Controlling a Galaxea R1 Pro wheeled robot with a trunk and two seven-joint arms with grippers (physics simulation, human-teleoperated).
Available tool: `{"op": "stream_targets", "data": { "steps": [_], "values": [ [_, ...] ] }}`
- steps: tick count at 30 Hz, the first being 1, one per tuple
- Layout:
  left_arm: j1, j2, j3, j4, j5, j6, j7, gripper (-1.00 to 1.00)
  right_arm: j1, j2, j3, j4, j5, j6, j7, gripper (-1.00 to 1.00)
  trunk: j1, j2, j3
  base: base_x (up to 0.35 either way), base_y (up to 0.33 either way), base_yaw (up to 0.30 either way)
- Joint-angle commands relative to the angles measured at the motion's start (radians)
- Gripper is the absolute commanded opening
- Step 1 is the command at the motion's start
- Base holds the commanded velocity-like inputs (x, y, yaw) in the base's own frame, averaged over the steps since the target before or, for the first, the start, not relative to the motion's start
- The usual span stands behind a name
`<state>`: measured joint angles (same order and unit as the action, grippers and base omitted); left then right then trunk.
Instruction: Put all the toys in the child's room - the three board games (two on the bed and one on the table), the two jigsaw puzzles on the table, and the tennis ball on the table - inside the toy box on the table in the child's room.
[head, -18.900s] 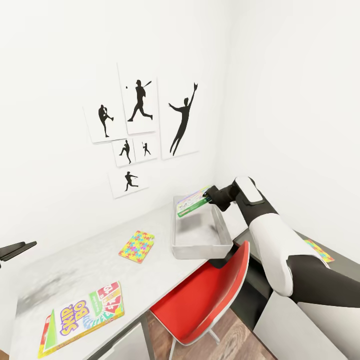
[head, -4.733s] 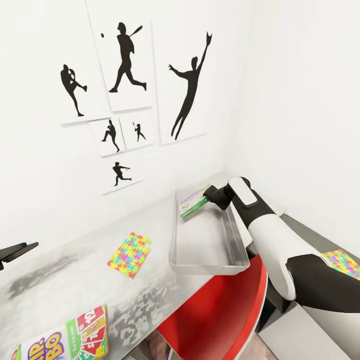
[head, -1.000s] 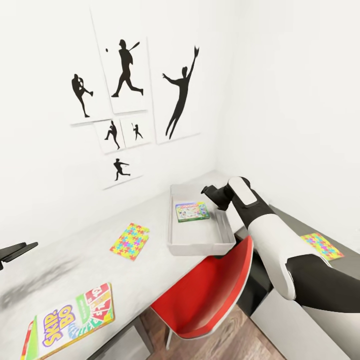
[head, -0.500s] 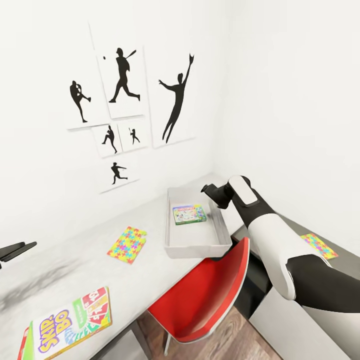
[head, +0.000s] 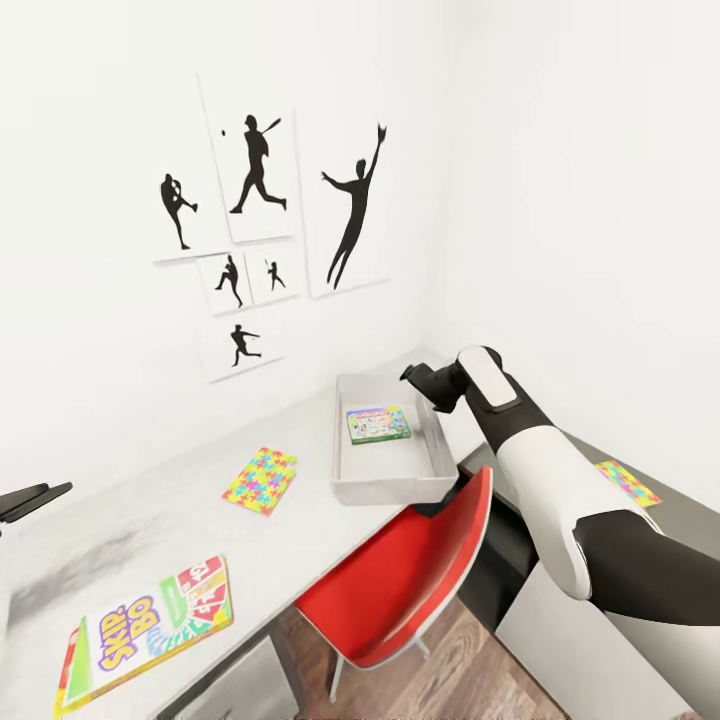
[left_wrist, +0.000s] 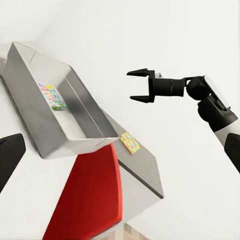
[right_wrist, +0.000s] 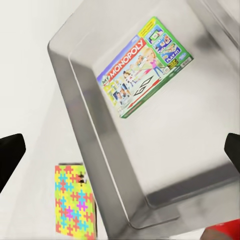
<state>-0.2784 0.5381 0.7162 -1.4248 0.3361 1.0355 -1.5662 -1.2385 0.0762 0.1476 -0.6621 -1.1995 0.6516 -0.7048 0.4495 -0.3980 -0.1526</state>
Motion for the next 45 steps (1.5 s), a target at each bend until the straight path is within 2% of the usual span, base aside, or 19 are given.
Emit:
{"op": "stream_targets", "data": {
  "steps": [1, 12, 18, 29, 40, 45],
  "values": [
    [-0.001, 0.0, 0.0, 0.0, -0.002, 0.011, -0.005, 1.0, -0.001, -0.001, 0.003, -0.002, -0.008, 0.001, -0.008, 1.0, 0.001, -0.002, -0.001, -0.072, 0.004, 0.0],
    [-0.001, 0.0, 0.0, 0.0, -0.002, 0.011, -0.005, 1.0, -0.001, -0.001, 0.003, -0.005, -0.008, 0.002, -0.008, 1.0, 0.001, -0.002, 0.007, -0.029, 0.001, 0.0],
    [-0.001, 0.0, 0.0, -0.001, -0.002, 0.011, -0.005, 1.0, -0.001, -0.001, 0.003, -0.005, -0.008, 0.002, -0.008, 1.0, 0.001, -0.002, 0.007, -0.236, 0.029, -0.007],
    [-0.001, 0.0, 0.0, -0.002, -0.002, 0.011, -0.005, 1.0, -0.001, -0.001, 0.003, -0.005, -0.008, 0.002, -0.007, 1.0, 0.001, -0.002, 0.007, -0.089, 0.007, -0.179],
    [0.0, 0.0, 0.0, -0.003, -0.002, 0.011, -0.005, 1.0, 0.0, -0.001, 0.003, -0.005, -0.008, 0.002, -0.008, 1.0, 0.001, -0.002, 0.007, -0.013, 0.0, -0.013],
    [-0.001, 0.0, 0.0, -0.003, -0.001, 0.011, -0.005, 1.0, 0.0, 0.0, 0.003, -0.006, -0.008, 0.002, -0.008, 1.0, 0.001, -0.002, 0.007, -0.231, 0.0, -0.005]
  ]
}}
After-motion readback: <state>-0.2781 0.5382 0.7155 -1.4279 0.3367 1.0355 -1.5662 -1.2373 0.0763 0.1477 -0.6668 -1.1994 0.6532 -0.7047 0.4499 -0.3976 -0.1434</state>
